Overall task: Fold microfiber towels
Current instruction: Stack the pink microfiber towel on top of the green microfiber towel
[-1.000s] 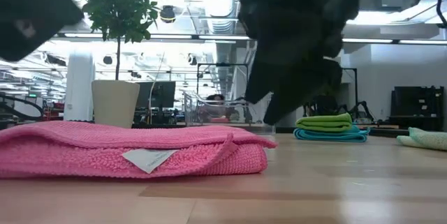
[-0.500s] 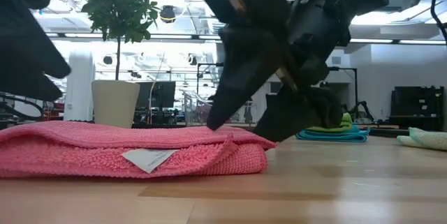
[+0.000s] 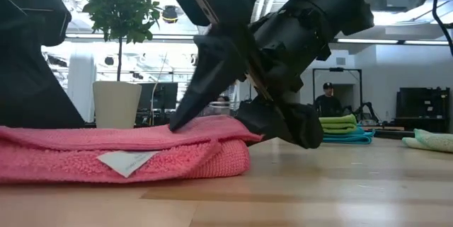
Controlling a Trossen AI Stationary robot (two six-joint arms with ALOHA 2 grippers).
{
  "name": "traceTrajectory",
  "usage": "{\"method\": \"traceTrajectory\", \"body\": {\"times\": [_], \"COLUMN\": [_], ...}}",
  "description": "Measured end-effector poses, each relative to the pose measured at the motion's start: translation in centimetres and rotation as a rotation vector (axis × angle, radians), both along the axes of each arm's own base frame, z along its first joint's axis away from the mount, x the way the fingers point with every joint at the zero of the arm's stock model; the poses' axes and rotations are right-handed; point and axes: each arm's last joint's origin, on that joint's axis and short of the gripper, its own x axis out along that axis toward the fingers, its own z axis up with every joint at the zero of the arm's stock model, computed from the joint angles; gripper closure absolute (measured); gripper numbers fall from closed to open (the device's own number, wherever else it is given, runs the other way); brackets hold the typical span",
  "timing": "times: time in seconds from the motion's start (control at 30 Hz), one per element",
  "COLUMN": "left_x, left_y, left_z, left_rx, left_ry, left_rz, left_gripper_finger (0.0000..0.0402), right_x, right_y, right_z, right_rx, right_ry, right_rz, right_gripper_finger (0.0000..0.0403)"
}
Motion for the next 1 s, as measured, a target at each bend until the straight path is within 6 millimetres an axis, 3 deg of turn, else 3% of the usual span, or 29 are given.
{"method": "traceTrajectory", "body": {"times": [0.2,0.27,0.4,0.53,0.63,0.8,1.0], "left_x": [0.2,0.3,0.7,0.9,0.9,1.0,1.3], "left_y": [0.2,0.4,0.8,1.2,1.6,2.1,2.5], "left_z": [0.1,0.1,0.6,2.2,3.5,4.6,4.6], "left_rx": [0.026,0.043,0.059,0.092,0.146,0.232,0.268], "left_ry": [-0.026,-0.024,-0.006,-0.02,-0.042,-0.069,-0.056], "left_rz": [0.021,0.018,-0.009,-0.043,-0.058,-0.056,-0.066], "left_gripper_finger": [0.0258,0.0258,0.0258,0.0258,0.0258,0.0258,0.0258], "right_x": [0.0,0.0,-0.7,-3.0,-5.0,-8.4,-10.6], "right_y": [0.1,0.0,-0.8,-2.4,-4.5,-8.2,-11.8], "right_z": [-0.2,-0.1,1.5,5.0,8.3,12.0,14.1], "right_rx": [-0.042,-0.053,-0.088,-0.205,-0.323,-0.506,-0.611], "right_ry": [-0.024,-0.031,0.027,0.144,0.223,0.378,0.492], "right_rz": [0.085,0.128,0.22,0.323,0.361,0.431,0.605], "right_gripper_finger": [0.0347,0.0382,0.0374,0.0384,0.0384,0.0384,0.0384]}}
